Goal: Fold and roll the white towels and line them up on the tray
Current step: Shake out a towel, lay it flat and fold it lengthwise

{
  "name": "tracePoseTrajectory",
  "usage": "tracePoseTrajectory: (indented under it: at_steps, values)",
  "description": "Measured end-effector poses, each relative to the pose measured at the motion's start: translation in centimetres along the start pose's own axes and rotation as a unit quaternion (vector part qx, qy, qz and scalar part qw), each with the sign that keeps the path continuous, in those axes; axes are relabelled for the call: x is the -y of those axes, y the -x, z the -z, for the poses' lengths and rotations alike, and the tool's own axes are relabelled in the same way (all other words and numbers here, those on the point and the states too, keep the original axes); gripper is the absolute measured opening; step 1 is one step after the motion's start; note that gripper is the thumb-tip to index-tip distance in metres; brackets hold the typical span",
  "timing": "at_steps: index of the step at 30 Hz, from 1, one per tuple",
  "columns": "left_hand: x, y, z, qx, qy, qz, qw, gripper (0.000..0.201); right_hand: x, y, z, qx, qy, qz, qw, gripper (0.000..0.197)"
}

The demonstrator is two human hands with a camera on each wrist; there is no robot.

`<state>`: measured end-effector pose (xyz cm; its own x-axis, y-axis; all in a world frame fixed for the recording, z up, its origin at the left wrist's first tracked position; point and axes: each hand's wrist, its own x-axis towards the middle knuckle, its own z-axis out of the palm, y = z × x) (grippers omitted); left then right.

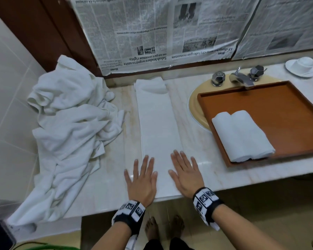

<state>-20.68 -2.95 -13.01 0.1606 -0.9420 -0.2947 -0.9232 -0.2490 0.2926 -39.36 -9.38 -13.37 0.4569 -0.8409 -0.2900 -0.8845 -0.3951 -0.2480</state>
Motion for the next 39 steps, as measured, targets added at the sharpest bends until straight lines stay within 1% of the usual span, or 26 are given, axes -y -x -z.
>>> tracePoseTrajectory:
  at_steps: [2,4,5,7,8,10,11,13,14,17,18,19,20,22,23,24,25,26,27,28,30,32,35,37,39]
  values:
    - [1.2,0.5,0.2,0.000,0.011,0.014,1.000,0.055,-1.5,0.7,0.1,0.002,-0.012,-0.043,0.999,0.065]
    - [2.1,0.9,0.6,-0.003,0.016,0.028,0.999,0.058,-2.5,1.3,0.5,-0.024,-0.014,-0.065,0.997,0.069]
    - [2.3,0.8,1.0,-0.010,0.027,0.032,0.999,0.062,-2.7,1.4,0.8,-0.053,-0.022,-0.059,0.997,0.069]
    - [1.8,0.0,1.9,-0.020,0.040,0.017,0.999,0.065,-2.5,0.9,1.3,-0.095,-0.049,-0.016,0.994,0.062]
    - [1.1,-0.8,2.2,-0.021,0.034,-0.002,0.999,0.065,-2.0,0.3,1.5,-0.098,-0.056,0.011,0.994,0.060]
    - [-0.5,-2.4,2.3,-0.010,0.016,-0.031,0.999,0.063,-1.1,-1.5,1.4,-0.079,-0.040,0.051,0.995,0.059]
    - [-1.1,-3.1,2.2,0.007,0.008,-0.032,0.999,0.063,-0.7,-2.3,1.6,-0.060,-0.023,0.052,0.997,0.058]
    - [-1.4,-4.1,1.7,0.038,-0.013,-0.017,0.999,0.063,-0.7,-3.3,1.8,-0.034,-0.004,0.013,0.999,0.056]
    - [-1.1,-4.3,1.7,0.044,-0.022,-0.008,0.999,0.066,-1.0,-3.5,1.8,-0.039,-0.004,-0.003,0.999,0.056]
    - [0.7,-3.4,2.1,0.051,-0.027,0.024,0.998,0.079,-2.9,-1.6,2.3,-0.053,-0.001,0.001,0.999,0.054]
    - [1.4,-2.9,2.3,0.053,-0.027,0.023,0.998,0.083,-3.6,-0.7,2.7,-0.063,-0.012,0.007,0.998,0.053]
    - [2.1,-2.1,2.4,0.050,-0.027,0.009,0.998,0.087,-4.1,0.4,3.1,-0.067,-0.022,0.015,0.997,0.050]
    - [2.6,-1.3,2.5,0.031,-0.017,-0.021,0.999,0.087,-4.5,1.2,3.5,-0.067,-0.033,0.039,0.996,0.048]
    - [3.5,0.3,2.2,-0.032,0.044,-0.123,0.991,0.072,-4.6,3.0,4.0,-0.048,-0.065,0.097,0.992,0.047]
    - [3.5,1.0,1.8,-0.056,0.072,-0.170,0.981,0.064,-4.5,3.7,4.2,-0.025,-0.082,0.124,0.989,0.052]
    - [3.3,1.7,1.4,-0.067,0.087,-0.206,0.972,0.059,-4.5,4.1,4.0,-0.002,-0.087,0.142,0.986,0.057]
    - [2.8,2.2,1.1,-0.065,0.087,-0.231,0.967,0.056,-4.4,4.4,3.5,0.019,-0.077,0.160,0.984,0.059]
    - [2.3,2.6,0.8,-0.057,0.076,-0.249,0.964,0.053,-4.2,4.7,3.2,0.029,-0.060,0.178,0.982,0.056]
    - [1.8,2.9,0.5,-0.049,0.059,-0.262,0.962,0.052,-4.0,4.8,2.8,0.025,-0.043,0.192,0.980,0.051]
    - [1.4,3.0,0.3,-0.043,0.040,-0.267,0.962,0.051,-3.9,5.1,2.3,0.014,-0.031,0.201,0.979,0.047]
    - [1.0,3.1,0.1,-0.044,0.016,-0.260,0.964,0.048,-3.8,5.4,1.4,-0.023,-0.027,0.199,0.979,0.046]
    - [1.1,3.0,0.0,-0.046,0.016,-0.253,0.966,0.045,-3.6,5.6,0.8,-0.050,-0.017,0.206,0.977,0.043]
    - [1.2,3.1,0.2,-0.036,0.035,-0.252,0.966,0.031,-3.7,6.0,0.9,-0.067,-0.017,0.213,0.975,0.029]
    - [1.1,3.2,0.3,-0.033,0.052,-0.252,0.966,0.021,-3.8,6.1,1.4,-0.055,-0.026,0.210,0.976,0.020]
    - [1.0,3.2,0.9,-0.024,0.085,-0.229,0.969,0.024,-3.9,5.3,2.2,-0.032,-0.045,0.192,0.980,0.014]
